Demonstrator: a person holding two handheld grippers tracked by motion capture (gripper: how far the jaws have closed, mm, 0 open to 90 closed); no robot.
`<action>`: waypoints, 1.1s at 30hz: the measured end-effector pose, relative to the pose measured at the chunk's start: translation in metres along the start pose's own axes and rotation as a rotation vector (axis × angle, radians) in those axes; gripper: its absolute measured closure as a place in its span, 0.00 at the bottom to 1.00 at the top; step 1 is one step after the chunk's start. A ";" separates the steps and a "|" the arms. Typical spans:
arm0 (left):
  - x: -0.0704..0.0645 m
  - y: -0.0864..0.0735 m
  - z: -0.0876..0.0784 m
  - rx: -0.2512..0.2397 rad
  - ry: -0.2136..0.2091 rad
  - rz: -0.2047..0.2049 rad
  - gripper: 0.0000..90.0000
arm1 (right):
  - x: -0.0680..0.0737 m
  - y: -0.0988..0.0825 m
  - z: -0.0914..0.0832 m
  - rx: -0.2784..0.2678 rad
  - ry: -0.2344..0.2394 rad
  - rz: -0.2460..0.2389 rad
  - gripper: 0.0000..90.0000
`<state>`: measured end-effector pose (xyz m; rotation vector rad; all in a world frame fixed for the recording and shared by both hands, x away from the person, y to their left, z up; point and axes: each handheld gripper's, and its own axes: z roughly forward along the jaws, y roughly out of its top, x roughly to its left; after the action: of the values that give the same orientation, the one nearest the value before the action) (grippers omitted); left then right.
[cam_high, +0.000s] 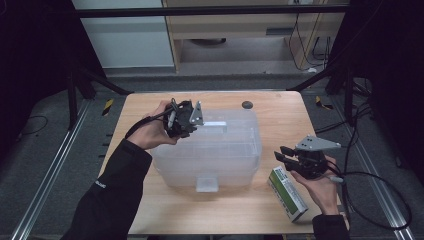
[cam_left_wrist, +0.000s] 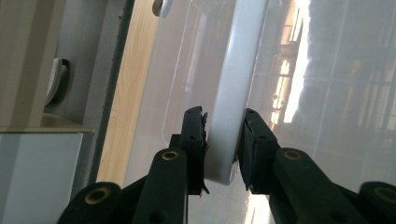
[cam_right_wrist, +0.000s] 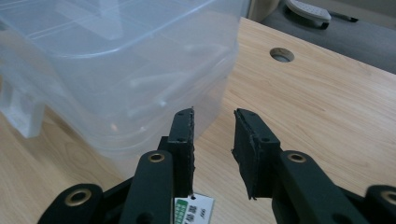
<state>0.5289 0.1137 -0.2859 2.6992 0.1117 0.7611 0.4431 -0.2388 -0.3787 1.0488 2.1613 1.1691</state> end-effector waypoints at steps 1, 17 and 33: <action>0.002 0.000 0.000 -0.002 0.003 -0.006 0.81 | 0.002 0.001 0.000 0.006 0.001 -0.002 0.76; 0.010 0.000 -0.001 -0.012 0.016 -0.030 0.80 | 0.013 0.006 0.003 0.027 0.085 0.010 0.95; 0.018 0.001 -0.002 -0.027 0.035 -0.058 0.79 | 0.012 -0.001 0.014 0.073 0.132 0.033 1.00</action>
<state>0.5430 0.1165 -0.2752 2.6463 0.1856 0.7865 0.4453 -0.2228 -0.3879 1.0685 2.3124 1.2134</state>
